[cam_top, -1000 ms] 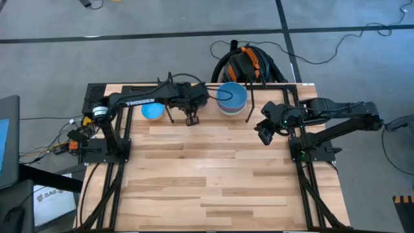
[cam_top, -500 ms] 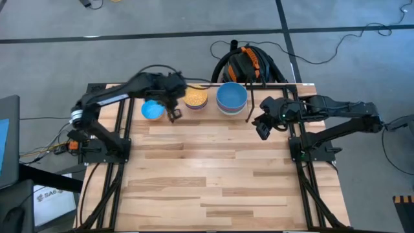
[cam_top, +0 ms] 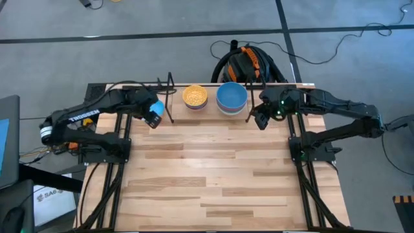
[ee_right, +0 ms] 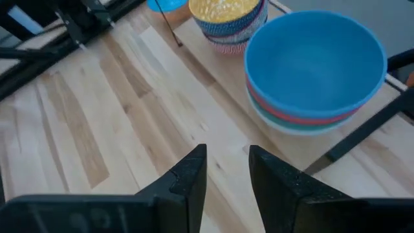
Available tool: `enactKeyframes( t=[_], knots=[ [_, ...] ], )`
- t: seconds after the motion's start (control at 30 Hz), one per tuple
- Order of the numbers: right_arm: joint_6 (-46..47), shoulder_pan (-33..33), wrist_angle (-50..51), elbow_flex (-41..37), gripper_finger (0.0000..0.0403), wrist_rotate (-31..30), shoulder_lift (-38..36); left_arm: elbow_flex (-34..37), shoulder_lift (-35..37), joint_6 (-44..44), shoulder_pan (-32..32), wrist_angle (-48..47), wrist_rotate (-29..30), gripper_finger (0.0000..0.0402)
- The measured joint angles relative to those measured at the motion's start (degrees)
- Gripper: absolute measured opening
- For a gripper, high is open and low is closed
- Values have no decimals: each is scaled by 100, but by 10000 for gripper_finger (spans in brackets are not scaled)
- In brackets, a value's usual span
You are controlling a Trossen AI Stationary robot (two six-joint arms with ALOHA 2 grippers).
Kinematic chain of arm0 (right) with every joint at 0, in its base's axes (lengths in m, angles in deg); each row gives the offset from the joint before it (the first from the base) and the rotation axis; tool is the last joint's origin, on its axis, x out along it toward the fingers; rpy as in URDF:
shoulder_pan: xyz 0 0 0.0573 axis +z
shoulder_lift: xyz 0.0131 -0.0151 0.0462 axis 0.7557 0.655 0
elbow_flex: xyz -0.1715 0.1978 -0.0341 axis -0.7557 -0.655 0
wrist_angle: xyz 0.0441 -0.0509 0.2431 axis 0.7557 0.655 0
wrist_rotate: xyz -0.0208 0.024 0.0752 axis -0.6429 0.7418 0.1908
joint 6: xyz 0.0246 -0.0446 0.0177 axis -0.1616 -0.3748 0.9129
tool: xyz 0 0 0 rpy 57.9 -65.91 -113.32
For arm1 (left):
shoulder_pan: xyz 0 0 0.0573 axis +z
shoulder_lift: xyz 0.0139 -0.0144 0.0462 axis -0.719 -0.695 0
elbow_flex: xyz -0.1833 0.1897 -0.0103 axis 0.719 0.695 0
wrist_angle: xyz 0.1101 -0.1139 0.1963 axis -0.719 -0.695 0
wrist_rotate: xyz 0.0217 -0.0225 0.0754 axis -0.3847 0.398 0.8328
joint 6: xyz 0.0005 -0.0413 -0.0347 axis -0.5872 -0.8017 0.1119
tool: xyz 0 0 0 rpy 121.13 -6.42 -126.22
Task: Place and stack bowls onto a shelf
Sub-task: Stack the small light blue bowl on the small yellow bowl on the shelf
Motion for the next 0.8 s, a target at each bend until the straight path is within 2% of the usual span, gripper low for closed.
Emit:
enactKeyframes(
  t=[0.17,0.33,0.43,0.57,0.8],
  knots=[
    [-314,-670,-258,0,152,654,116,771,-90,-599,674,114,108,206],
    [-435,-1113,-306,0,149,1165,373,993,-432,-1208,1409,144,441,193],
    [-610,-1209,-326,-2,148,1279,537,999,-642,-1273,1849,305,516,182],
    [-782,-1324,-374,-2,148,1376,770,1000,-1018,-1144,2377,706,302,167],
    [-960,-1509,-387,-2,148,1436,853,1000,-1872,-976,2810,1093,154,143]
  ],
)
